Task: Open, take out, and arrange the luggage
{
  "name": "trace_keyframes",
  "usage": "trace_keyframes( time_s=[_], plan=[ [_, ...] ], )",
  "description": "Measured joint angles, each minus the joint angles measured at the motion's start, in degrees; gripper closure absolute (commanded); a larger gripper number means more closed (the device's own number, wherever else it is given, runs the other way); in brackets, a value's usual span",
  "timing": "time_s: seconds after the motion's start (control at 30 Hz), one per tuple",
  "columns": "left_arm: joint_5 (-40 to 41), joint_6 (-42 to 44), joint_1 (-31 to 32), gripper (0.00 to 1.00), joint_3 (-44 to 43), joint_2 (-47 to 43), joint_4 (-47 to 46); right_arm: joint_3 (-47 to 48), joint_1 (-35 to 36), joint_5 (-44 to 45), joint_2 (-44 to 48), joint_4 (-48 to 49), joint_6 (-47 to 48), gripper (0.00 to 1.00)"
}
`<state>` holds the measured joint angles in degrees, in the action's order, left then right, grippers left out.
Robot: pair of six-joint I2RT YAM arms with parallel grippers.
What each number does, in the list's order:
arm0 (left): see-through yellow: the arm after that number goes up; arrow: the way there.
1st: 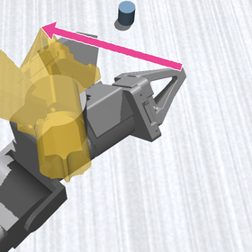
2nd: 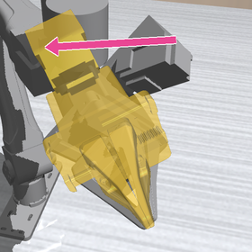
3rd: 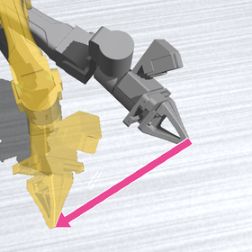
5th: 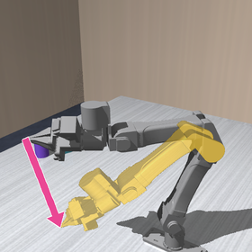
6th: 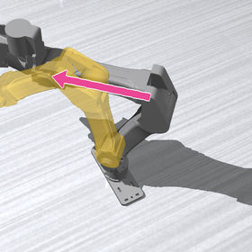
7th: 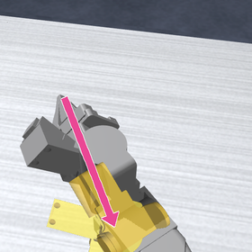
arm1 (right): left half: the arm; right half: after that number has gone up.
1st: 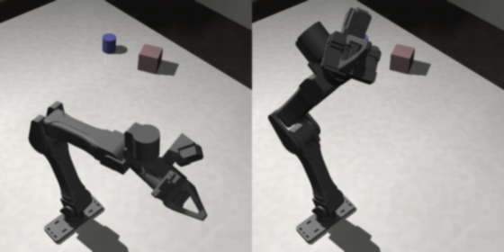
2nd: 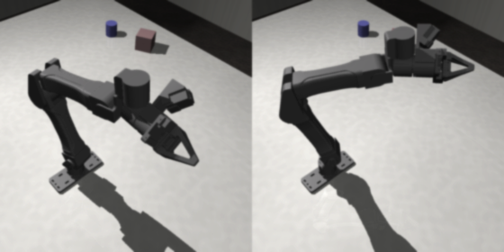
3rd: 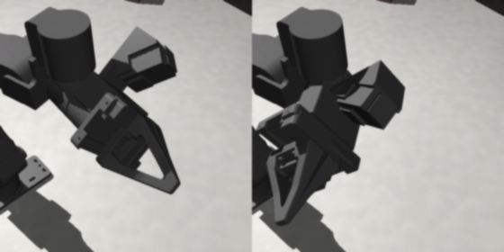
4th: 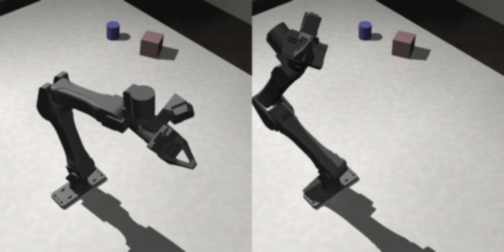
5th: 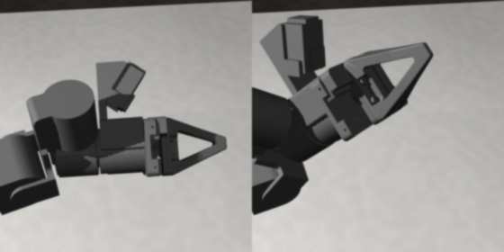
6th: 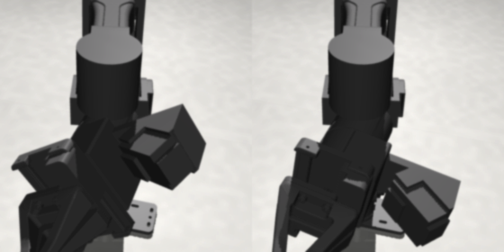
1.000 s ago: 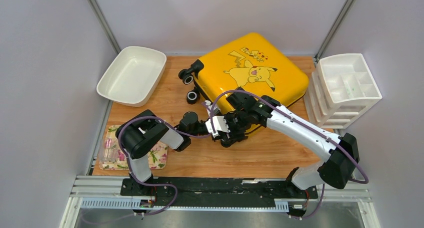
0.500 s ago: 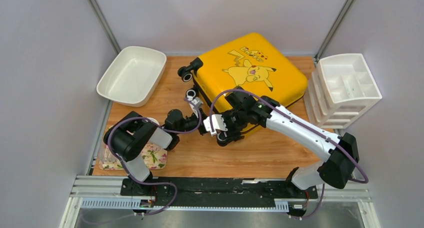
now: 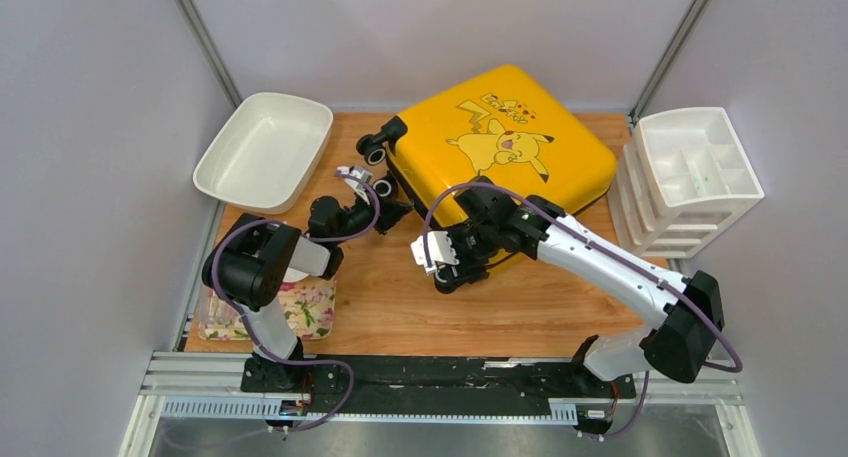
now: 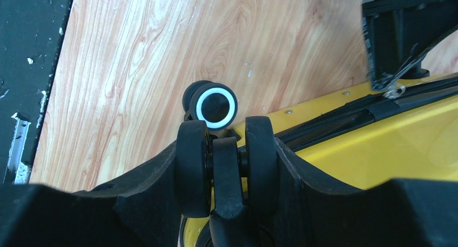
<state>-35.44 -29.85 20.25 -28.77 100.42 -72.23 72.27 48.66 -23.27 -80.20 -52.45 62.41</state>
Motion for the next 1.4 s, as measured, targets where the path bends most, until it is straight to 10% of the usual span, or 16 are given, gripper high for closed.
trace_keyframes(
  time_s=[0.73, 1.4],
  plan=[
    [-6.12, 5.22, -14.36, 1.00, -12.90, 7.54, 4.57, -10.21, 0.00, 3.30, 13.70, -3.56, 1.90, 1.00],
    [-33.51, 15.87, -14.51, 1.00, -58.53, 36.02, 13.27, -12.37, -0.48, 3.87, 16.63, -4.42, 2.12, 1.00]
  ],
)
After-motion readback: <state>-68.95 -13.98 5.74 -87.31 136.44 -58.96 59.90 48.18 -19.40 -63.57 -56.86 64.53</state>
